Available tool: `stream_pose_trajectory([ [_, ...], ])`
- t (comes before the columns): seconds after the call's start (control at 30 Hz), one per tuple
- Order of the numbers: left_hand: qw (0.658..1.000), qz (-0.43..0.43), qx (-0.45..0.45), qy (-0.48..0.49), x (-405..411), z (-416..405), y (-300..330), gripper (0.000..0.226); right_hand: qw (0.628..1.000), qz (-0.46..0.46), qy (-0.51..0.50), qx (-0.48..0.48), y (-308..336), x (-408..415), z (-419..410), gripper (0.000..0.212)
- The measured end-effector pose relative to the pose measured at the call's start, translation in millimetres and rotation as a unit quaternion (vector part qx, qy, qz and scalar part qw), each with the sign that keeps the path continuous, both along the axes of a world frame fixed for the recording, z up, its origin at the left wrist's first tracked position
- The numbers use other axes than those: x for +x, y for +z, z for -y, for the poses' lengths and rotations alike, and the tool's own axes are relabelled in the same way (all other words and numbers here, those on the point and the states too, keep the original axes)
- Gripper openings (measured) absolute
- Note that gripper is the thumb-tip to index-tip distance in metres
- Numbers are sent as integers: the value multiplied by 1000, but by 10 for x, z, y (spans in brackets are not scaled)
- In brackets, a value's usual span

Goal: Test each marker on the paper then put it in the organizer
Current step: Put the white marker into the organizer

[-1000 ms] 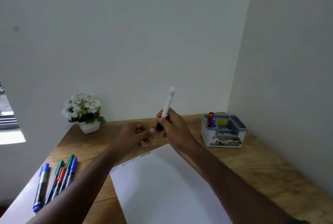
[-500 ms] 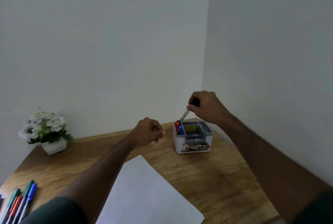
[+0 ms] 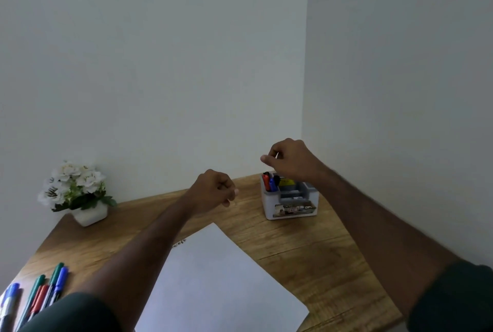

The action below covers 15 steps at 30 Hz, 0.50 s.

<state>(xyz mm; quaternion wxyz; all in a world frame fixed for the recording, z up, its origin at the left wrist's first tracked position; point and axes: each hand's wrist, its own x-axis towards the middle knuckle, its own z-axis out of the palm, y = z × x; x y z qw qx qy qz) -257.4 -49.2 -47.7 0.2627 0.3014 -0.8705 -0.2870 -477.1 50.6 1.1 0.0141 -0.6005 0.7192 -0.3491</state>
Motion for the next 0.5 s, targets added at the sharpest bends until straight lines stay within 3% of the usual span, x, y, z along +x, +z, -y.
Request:
stream_pose_trajectory([
  [0.2,1000,-2,-6,28,379,-138,41,15,993,-12,57,-104,56,665,-42,23],
  [0.33,994,32,-35,94,932,-243,-34,20,990,-19,125,-55,-199,1409,84,24],
  [0.5,985,55,-74,147,1926,-302,-155,45,977,-37,209,2,-534,2350,161,21],
])
